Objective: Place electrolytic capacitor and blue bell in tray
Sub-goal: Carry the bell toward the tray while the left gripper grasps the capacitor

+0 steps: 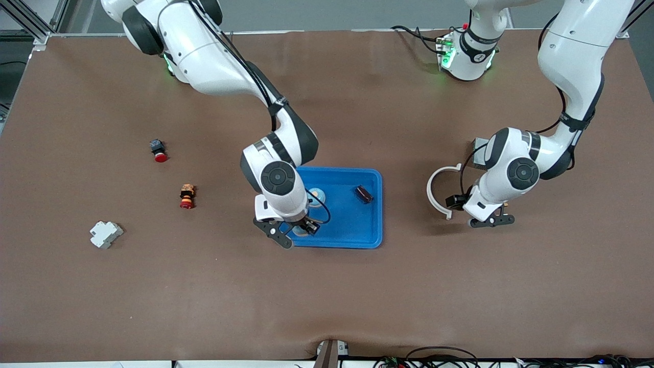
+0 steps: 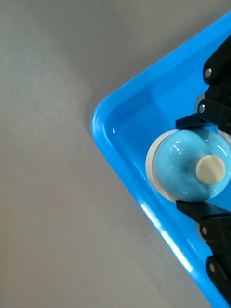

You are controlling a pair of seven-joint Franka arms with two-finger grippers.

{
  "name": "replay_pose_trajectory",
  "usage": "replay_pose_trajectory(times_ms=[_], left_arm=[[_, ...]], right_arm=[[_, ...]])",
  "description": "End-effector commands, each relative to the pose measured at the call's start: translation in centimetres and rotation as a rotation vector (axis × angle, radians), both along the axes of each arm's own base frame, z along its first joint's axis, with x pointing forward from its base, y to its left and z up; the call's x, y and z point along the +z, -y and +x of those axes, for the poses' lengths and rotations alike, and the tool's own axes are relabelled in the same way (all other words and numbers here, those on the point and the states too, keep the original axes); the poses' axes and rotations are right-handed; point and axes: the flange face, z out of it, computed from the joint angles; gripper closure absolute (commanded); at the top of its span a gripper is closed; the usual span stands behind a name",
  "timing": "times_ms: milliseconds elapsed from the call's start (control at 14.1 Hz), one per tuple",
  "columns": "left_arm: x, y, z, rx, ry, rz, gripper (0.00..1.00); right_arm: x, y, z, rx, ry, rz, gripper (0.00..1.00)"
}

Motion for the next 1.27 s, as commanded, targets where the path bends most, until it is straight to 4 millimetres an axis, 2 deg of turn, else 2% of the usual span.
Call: replay_pose_trajectory(times_ms=[0, 283, 637, 850, 920, 1204], left_arm=[[-0.3, 0.2, 0.3, 0.003, 0.006, 0.000, 0.00], [-0.3, 0.2, 0.4, 0.006, 0.005, -0.002, 0.00], [-0.5, 0.0, 0.4, 0.011, 0.002, -0.002, 0.67], [-0.5, -0.3, 0.4, 0.018, 0.002, -0.004, 0.96], [-0.4, -0.4, 0.4, 0.028, 0.003, -0.005, 1.00], [0.0, -0.1, 0.5, 0.070, 0.008, 0.001, 1.00]], right_arm=[[-0.6, -0.7, 0.6, -0.034, 0.021, 0.002, 1.00], [-1.9, -1.6, -0.1, -0.043, 0.012, -0.001, 1.00], [-4.7, -2.6, -1.0, -0.071, 0.001, 0.007, 1.00], [-5.1, -3.4, -1.5, -0.080, 0.005, 0.017, 1.00], [-5.3, -3.4, -1.5, -0.080, 0.003, 0.015, 1.00], [-5.3, -3.1, -1.5, -0.079, 0.000, 0.007, 1.00]])
